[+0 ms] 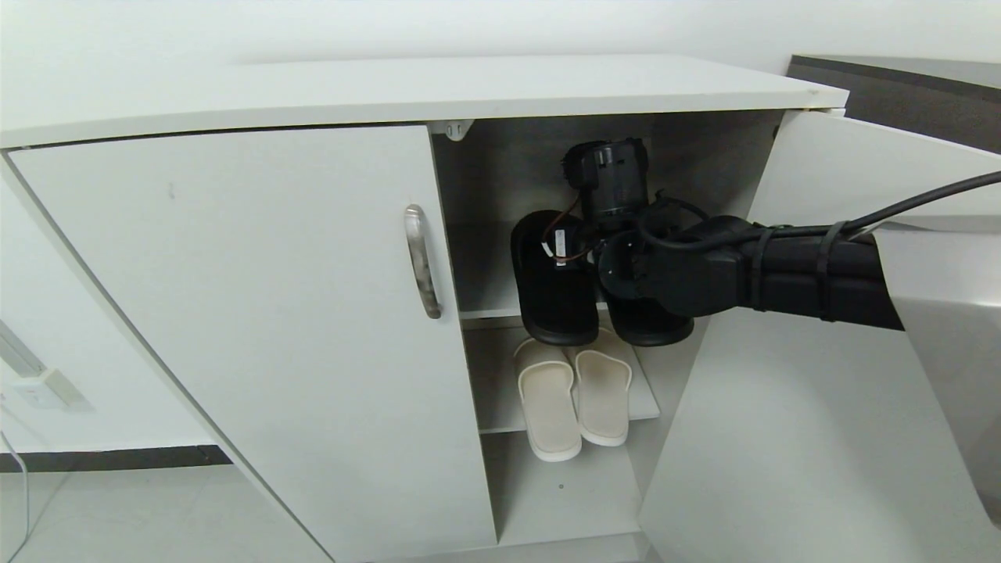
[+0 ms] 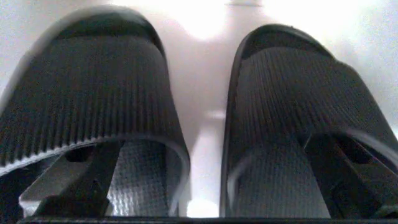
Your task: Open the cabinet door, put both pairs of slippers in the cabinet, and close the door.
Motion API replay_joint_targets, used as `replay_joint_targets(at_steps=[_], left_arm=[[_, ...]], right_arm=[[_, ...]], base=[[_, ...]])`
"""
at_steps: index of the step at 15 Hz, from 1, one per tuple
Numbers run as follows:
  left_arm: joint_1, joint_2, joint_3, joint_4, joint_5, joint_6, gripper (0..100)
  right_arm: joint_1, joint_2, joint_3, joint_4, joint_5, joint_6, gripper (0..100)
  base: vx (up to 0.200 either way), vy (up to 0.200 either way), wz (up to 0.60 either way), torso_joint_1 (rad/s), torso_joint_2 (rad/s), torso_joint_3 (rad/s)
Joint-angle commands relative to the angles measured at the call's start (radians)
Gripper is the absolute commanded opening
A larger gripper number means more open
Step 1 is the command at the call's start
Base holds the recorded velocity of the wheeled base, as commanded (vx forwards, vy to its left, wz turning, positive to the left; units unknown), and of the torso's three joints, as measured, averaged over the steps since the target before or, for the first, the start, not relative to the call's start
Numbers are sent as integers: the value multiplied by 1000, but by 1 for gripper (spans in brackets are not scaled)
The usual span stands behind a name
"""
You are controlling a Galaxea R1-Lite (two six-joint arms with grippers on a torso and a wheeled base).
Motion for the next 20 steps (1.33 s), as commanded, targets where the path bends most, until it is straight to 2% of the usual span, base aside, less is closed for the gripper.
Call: replay_joint_targets(at_steps=[1, 9, 10, 20], left_arm=[[0, 1, 0, 0, 0, -1, 0], [0, 1, 0, 0, 2, -1, 0], [0, 0, 0, 0, 2, -1, 0], [0, 0, 0, 0, 3, -4, 0]], right_arm=[[-4, 1, 0, 0, 1, -2, 0], [-4, 18, 0, 3, 2, -5, 0], [-4, 19, 0, 3, 2, -5, 100], [15, -11, 0, 43, -7, -2, 100]], base=[[0, 0, 0, 0, 0, 0], [0, 0, 0, 0, 0, 0], [0, 0, 0, 0, 0, 0], [0, 0, 0, 0, 0, 0]])
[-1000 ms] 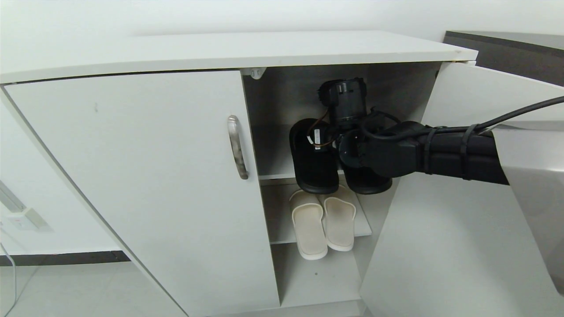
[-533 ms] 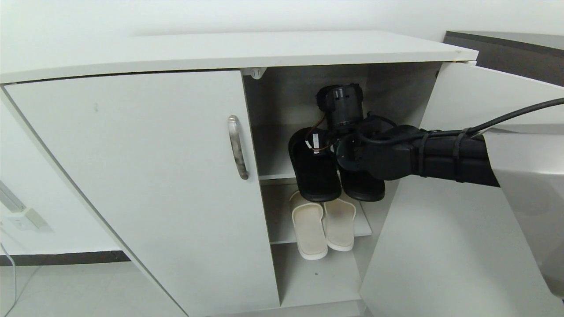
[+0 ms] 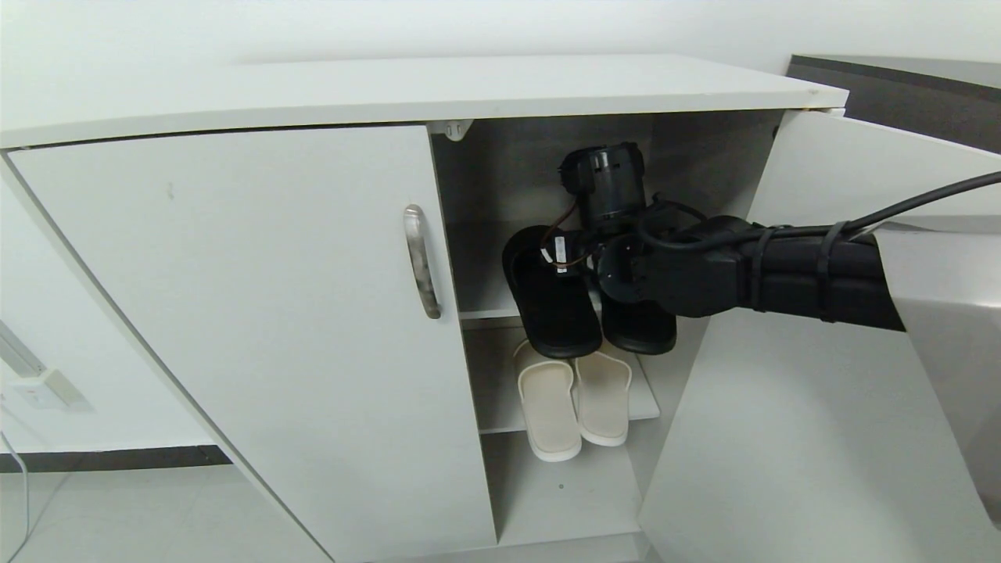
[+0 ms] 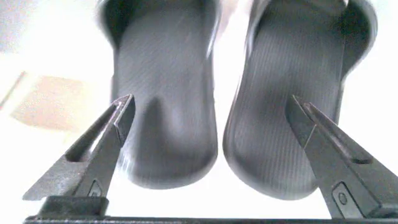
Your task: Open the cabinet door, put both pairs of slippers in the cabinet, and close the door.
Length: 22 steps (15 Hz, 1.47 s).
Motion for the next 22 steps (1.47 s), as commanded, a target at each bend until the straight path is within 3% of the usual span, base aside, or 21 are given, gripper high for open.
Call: replay_joint_targets(at_steps=[1, 7, 13, 15, 22], left_arm=[[0, 1, 0, 0, 0, -1, 0], [0, 0, 2, 0, 0, -1, 0], [0, 0, 0, 0, 0, -1, 0], [0, 0, 0, 0, 0, -1, 0], [0, 0, 0, 0, 0, -1, 0]], right_arm=[[7, -15, 0, 1, 0, 0, 100], [32, -100, 158, -40, -17, 9, 100], [55, -131, 219, -59, -17, 26, 100], [84, -189, 308, -66, -19, 34, 100], [204, -427, 730, -312, -32, 31, 100]], base=[[0, 0, 0, 0, 0, 0], [0, 0, 0, 0, 0, 0], [0, 0, 0, 0, 0, 0], [0, 0, 0, 0, 0, 0], [0, 0, 0, 0, 0, 0]])
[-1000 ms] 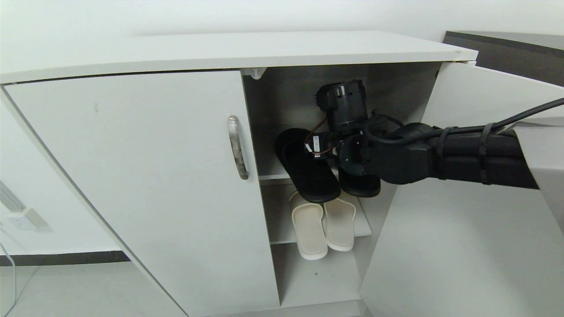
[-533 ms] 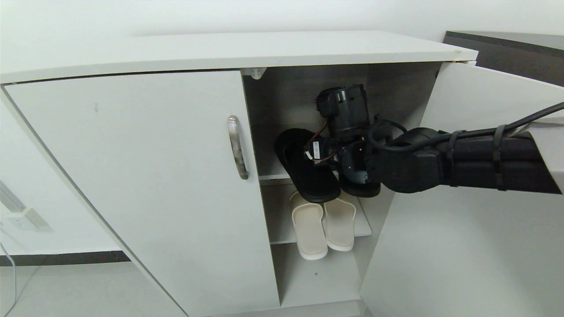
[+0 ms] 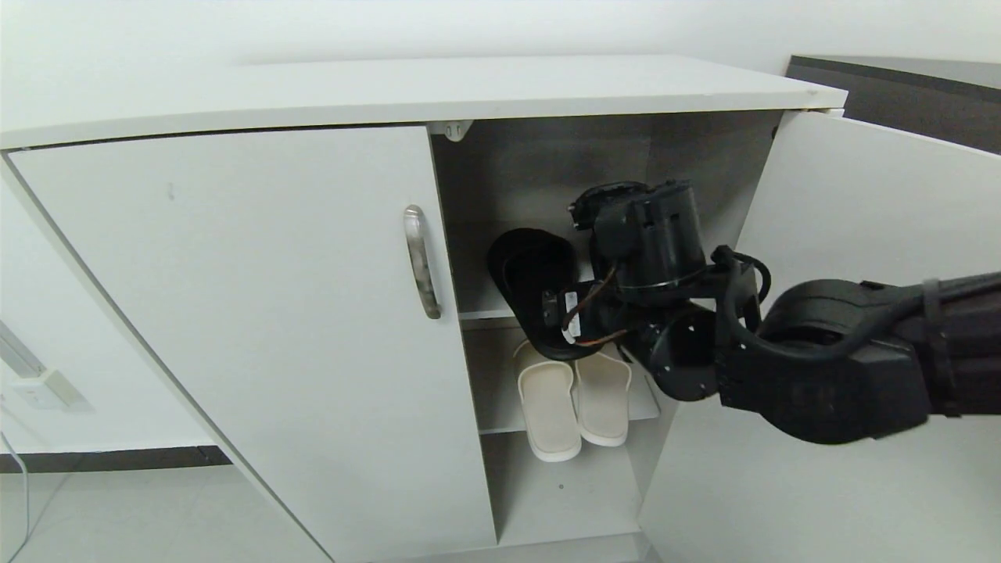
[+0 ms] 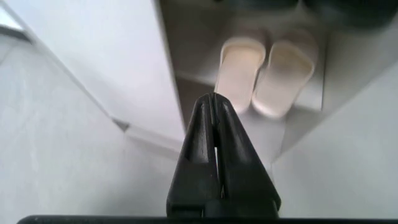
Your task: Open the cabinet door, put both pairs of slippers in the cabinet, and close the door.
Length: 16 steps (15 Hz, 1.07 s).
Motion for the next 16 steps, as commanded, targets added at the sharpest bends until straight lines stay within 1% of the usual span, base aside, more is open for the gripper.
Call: replay_joint_targets(at_steps=[1, 2, 3, 5, 7, 8, 16], left_arm=[[0, 0, 0, 0, 0, -1, 0], [0, 0, 0, 0, 0, 1, 0], [0, 0, 0, 0, 0, 1, 0], [0, 1, 0, 0, 0, 1, 0], [0, 0, 0, 0, 0, 1, 0], [0, 0, 0, 0, -1, 2, 0], [0, 0, 0, 0, -1, 2, 0]], right_arm=[[56, -124, 159, -87, 9, -2, 100], [70, -140, 213, -116, 15, -2, 100], [82, -151, 255, -154, 23, -1, 0], [88, -157, 323, -243, 63, -2, 0], [88, -170, 397, -338, 127, -4, 0], [88, -166, 420, -363, 149, -10, 0], [90, -151, 426, -372, 147, -5, 0]], base=[[0, 0, 0, 0, 0, 0], [0, 0, 0, 0, 0, 0], [0, 0, 0, 0, 0, 0], [0, 0, 0, 0, 0, 0], [0, 0, 0, 0, 0, 0], [0, 0, 0, 0, 0, 0], [0, 0, 0, 0, 0, 0]])
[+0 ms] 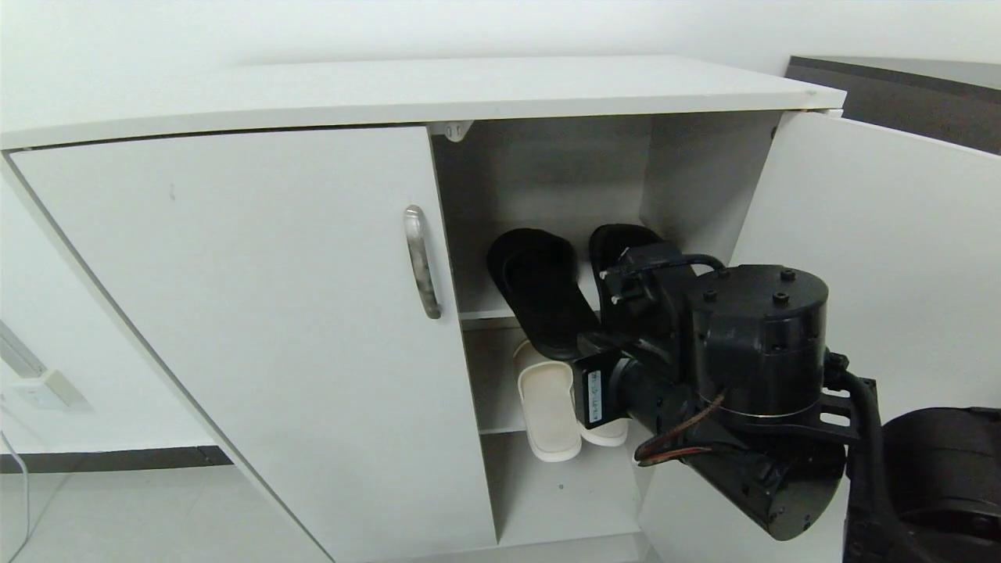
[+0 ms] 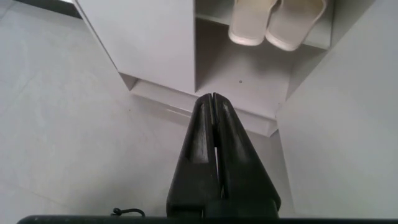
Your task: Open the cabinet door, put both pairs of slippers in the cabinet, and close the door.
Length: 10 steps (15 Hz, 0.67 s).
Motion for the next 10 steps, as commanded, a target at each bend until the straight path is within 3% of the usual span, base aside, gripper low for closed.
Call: replay_joint_targets(at_steps=[1, 10], left_arm=[[0, 0, 0, 0, 0, -1, 0], [0, 1, 0, 0, 0, -4, 0]], right_arm=[[0, 11, 0, 0, -1, 1, 0], [0, 36, 22, -15, -6, 1, 0]], base=[[-200, 0, 0, 7, -2, 2], [-200, 0, 0, 3, 1, 3]])
